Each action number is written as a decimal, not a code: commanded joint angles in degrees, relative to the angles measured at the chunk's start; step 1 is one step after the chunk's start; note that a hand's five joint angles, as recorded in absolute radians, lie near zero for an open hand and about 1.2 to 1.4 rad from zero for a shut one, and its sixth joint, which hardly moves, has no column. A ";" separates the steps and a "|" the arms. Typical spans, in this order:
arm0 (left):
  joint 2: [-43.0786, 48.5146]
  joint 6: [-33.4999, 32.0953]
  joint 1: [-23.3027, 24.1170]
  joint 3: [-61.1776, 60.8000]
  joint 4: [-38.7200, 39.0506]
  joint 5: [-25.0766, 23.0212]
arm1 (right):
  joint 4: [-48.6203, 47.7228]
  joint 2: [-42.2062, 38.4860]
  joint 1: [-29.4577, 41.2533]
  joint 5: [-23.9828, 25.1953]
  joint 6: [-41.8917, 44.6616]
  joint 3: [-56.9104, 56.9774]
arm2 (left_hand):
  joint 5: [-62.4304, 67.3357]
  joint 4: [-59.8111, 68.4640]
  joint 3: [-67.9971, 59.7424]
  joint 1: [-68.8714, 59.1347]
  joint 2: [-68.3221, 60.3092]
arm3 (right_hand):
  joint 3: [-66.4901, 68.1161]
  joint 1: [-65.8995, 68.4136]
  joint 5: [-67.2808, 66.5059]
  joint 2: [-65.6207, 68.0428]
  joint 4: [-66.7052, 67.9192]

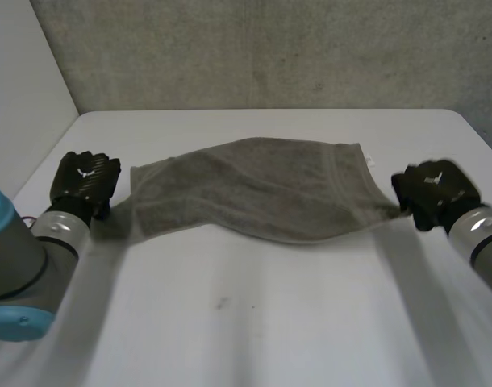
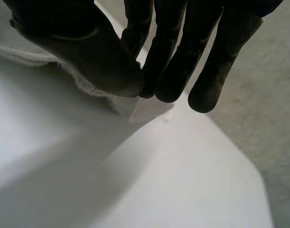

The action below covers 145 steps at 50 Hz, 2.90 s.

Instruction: Fold the towel.

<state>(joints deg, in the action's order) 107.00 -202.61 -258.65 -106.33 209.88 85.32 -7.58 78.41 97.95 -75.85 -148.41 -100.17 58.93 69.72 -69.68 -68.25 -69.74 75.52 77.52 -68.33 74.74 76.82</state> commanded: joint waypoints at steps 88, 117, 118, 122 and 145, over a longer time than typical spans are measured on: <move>11.04 3.80 -3.09 -0.29 -9.23 -7.01 | 0.64 1.31 -8.56 -0.18 -10.50 -0.91 | -28.27 -29.06 29.02 27.58 29.08 | 4.48 2.48 -1.67 5.26 3.18; 8.75 6.79 -2.21 0.77 -10.02 -7.01 | 0.81 1.13 -8.56 -0.35 -9.53 -0.82 | 11.07 10.28 -10.32 -11.75 -10.26 | 4.48 2.48 -1.67 5.26 3.18; 7.53 6.79 -2.21 0.25 -10.10 -7.01 | 0.81 1.13 -8.56 -0.35 -9.53 -0.82 | 11.07 10.28 -10.32 -11.75 -10.26 | 4.48 2.48 -1.67 5.26 3.18; 4.62 6.96 -2.03 -0.99 -10.28 -7.01 | 1.69 1.74 -8.56 -0.35 -8.04 -0.03 | 11.07 10.28 -10.32 -11.75 -10.26 | 4.48 2.48 -1.67 5.26 3.18; -15.83 6.87 -2.82 -11.27 -17.73 -7.01 | 15.84 12.29 -9.26 1.05 -3.64 1.38 | 11.07 10.28 -10.32 -11.75 -10.26 | 4.48 2.48 -1.67 5.26 3.18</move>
<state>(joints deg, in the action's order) 99.70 -195.84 -261.04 -116.64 197.74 78.35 -0.34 84.95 89.10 -75.94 -154.61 -100.17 56.76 69.71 -69.63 -67.17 -69.58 75.52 77.52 -68.33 74.74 76.82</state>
